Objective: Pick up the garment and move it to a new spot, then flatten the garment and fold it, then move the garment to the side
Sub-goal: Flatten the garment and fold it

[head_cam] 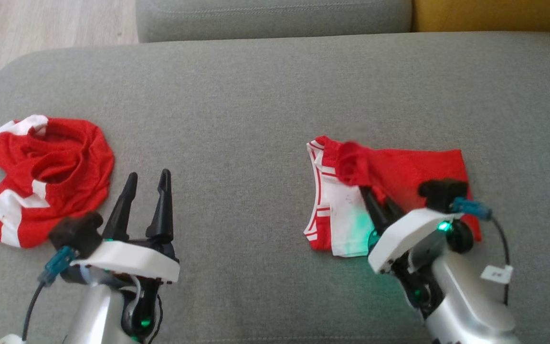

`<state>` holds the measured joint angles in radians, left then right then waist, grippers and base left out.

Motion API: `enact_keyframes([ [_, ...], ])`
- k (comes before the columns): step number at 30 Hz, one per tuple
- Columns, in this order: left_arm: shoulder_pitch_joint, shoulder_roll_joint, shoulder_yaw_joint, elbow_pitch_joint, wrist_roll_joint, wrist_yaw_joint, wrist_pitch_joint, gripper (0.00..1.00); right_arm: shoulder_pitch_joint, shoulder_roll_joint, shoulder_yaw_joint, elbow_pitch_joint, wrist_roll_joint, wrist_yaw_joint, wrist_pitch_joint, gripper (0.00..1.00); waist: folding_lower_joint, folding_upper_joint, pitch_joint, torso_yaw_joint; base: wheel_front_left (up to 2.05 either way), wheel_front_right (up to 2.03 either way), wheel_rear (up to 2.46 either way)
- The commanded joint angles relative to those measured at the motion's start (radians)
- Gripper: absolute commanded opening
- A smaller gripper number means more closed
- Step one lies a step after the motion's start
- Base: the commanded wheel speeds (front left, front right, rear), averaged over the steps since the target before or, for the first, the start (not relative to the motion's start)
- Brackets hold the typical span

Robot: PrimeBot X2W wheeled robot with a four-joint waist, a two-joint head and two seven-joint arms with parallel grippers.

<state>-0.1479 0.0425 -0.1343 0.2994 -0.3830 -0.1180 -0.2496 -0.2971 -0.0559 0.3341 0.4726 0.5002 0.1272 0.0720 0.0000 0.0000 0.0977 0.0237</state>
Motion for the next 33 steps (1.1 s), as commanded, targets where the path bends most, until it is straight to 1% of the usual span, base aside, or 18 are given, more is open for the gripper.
enact_keyframes([
  [1, -0.032, 0.008, 0.022, -0.027, -0.006, 0.004, -0.012, 1.0, -0.041, 0.006, 0.027, -0.014, 0.001, 0.003, -0.021, 1.0, 0.0, 0.0, 0.005, 0.005, 0.0, 0.0, 0.0],
  [4, -0.033, 0.008, 0.024, -0.024, -0.008, 0.007, -0.012, 1.0, -0.054, 0.006, 0.068, 0.004, 0.052, 0.003, -0.041, 1.0, 0.0, 0.0, 0.01, 0.008, 0.0, 0.0, 0.0],
  [7, -0.026, 0.008, 0.023, -0.012, -0.007, 0.008, -0.012, 1.0, -0.063, 0.006, 0.127, -0.02, 0.116, 0.003, -0.034, 1.0, 0.0, 0.0, 0.011, 0.0, 0.0, 0.0, 0.0],
  [10, -0.019, 0.008, 0.02, -0.009, -0.01, 0.009, -0.012, 1.0, -0.072, 0.006, 0.144, -0.047, 0.129, 0.003, -0.018, 1.0, 0.0, 0.0, 0.006, -0.012, 0.0, 0.0, 0.0],
  [12, -0.018, 0.008, 0.019, -0.01, -0.018, 0.013, -0.012, 1.0, -0.081, 0.006, 0.126, -0.063, 0.112, 0.003, -0.012, 1.0, 0.0, 0.0, 0.0, -0.022, 0.0, 0.0, 0.0],
  [14, -0.017, 0.008, 0.015, -0.015, -0.025, 0.014, -0.012, 1.0, -0.094, 0.006, 0.082, -0.075, 0.067, 0.003, -0.006, 1.0, 0.0, 0.0, -0.007, -0.033, 0.0, 0.0, 0.0],
  [15, -0.017, 0.008, 0.015, -0.015, -0.025, 0.014, -0.012, 1.0, -0.094, 0.006, 0.082, -0.075, 0.067, 0.003, -0.006, 1.0, 0.0, 0.0, -0.007, -0.033, 0.0, 0.0, 0.0],
  [19, -0.02, 0.008, 0.012, -0.034, -0.032, 0.018, -0.012, 1.0, -0.118, -0.002, -0.034, -0.11, -0.07, 0.003, 0.007, 1.0, 0.0, 0.0, -0.021, -0.055, 0.0, 0.0, 0.0],
  [21, -0.022, 0.008, 0.01, -0.05, -0.02, 0.021, -0.012, 1.0, -0.119, -0.038, -0.047, -0.15, -0.124, 0.003, 0.005, 1.0, 0.0, 0.0, -0.027, -0.064, 0.0, 0.0, 0.0],
  [23, -0.022, 0.008, 0.003, -0.069, 0.016, 0.023, -0.012, 1.0, -0.106, -0.088, -0.062, -0.181, -0.147, 0.003, 0.0, 1.0, 0.0, 0.0, -0.03, -0.073, 0.0, 0.0, 0.0],
  [25, -0.02, 0.008, -0.002, -0.088, 0.006, 0.027, -0.012, 1.0, -0.089, -0.148, -0.083, -0.203, -0.182, 0.003, -0.024, 1.0, 0.0, 0.0, -0.032, -0.078, 0.0, 0.0, 0.0],
  [29, -0.015, 0.008, 0.002, -0.127, -0.018, 0.045, -0.012, 1.0, -0.036, -0.231, -0.123, -0.24, -0.234, 0.003, -0.107, 1.0, 0.0, 0.0, -0.036, -0.09, 0.0, 0.0, 0.0],
  [31, -0.007, 0.008, -0.004, -0.142, -0.016, 0.051, -0.012, 1.0, 0.0, -0.236, -0.168, -0.239, -0.232, 0.003, -0.15, 1.0, 0.0, 0.0, -0.035, -0.094, 0.0, 0.0, 0.0],
  [33, 0.006, 0.008, -0.016, -0.153, 0.007, 0.053, -0.012, 1.0, 0.036, -0.24, -0.199, -0.238, -0.256, 0.003, -0.194, 1.0, 0.0, 0.0, -0.035, -0.097, 0.0, 0.0, 0.0],
])
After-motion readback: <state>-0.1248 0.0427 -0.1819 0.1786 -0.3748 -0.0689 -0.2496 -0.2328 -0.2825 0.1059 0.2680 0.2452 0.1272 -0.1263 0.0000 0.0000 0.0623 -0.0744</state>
